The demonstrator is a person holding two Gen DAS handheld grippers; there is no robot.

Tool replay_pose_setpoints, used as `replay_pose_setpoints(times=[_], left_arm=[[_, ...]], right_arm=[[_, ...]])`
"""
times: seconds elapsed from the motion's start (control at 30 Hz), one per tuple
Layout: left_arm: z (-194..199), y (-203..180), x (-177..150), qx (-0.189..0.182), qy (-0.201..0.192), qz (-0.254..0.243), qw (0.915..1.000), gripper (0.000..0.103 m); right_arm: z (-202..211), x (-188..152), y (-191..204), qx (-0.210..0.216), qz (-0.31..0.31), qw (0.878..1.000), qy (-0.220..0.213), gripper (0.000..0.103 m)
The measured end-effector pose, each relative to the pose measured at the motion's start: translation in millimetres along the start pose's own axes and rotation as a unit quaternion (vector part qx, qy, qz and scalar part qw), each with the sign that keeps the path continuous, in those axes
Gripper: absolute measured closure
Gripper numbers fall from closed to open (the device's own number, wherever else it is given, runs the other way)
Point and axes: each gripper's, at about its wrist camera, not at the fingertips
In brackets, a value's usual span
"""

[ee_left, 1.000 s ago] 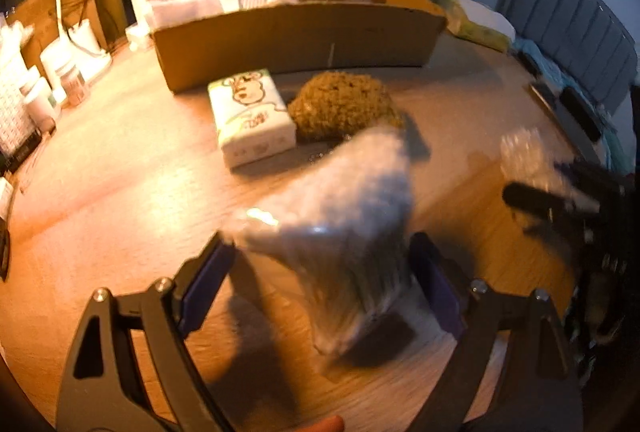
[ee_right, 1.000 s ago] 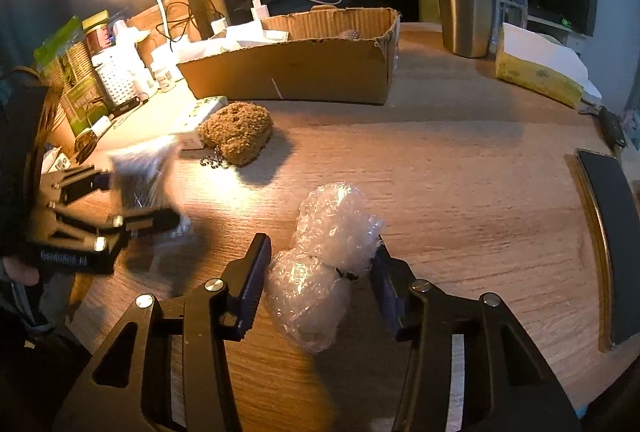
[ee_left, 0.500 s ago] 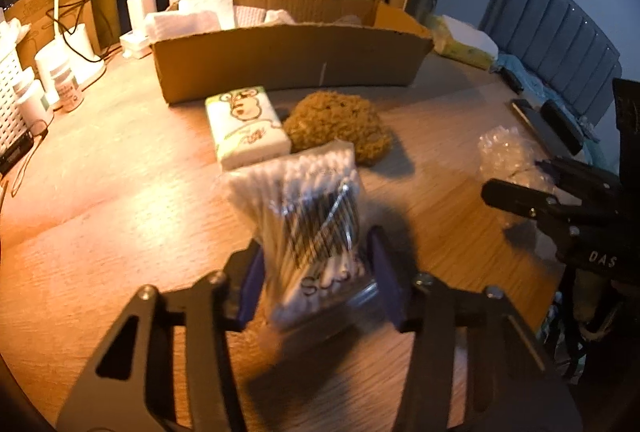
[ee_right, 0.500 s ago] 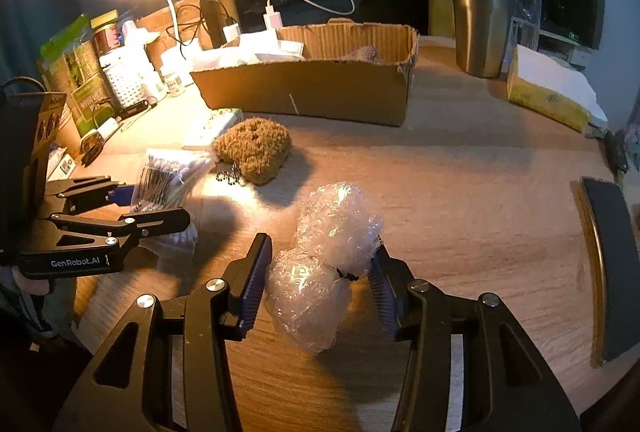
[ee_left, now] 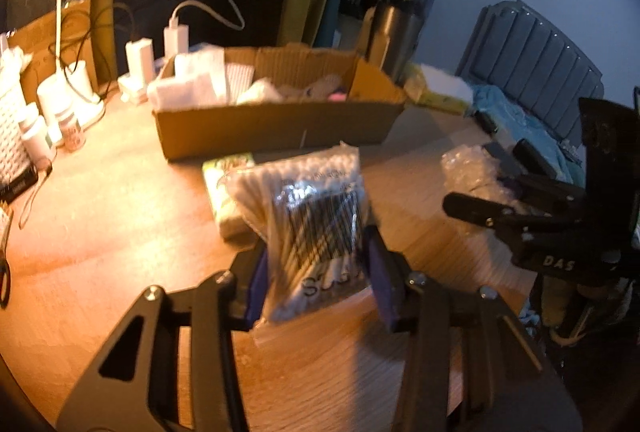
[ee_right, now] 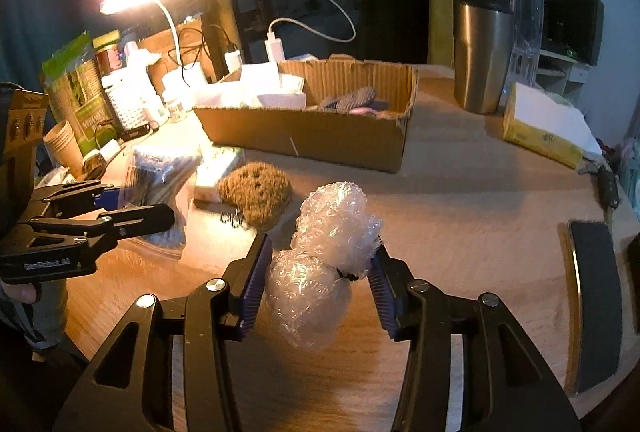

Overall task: Organize soft objects
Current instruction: 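Carry the bubble wrap and cotton swab bag into the cardboard box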

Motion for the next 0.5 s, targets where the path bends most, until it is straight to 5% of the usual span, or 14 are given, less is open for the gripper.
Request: replay_pose_setpoints(times=[0.5], left_arm=[[23, -8, 56, -0.015, -0.060, -0.023, 0.9978, 0.058]], right_arm=[[8, 43, -12, -0.006, -0.003, 0.999, -0.037, 0.053]])
Point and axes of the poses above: each gripper's, at about its wrist camera, not at the fingertips, and z roughly against the way its jaws point, y to its left, x to its top, and after that the axes turned 3 degrees about -x, right-handed
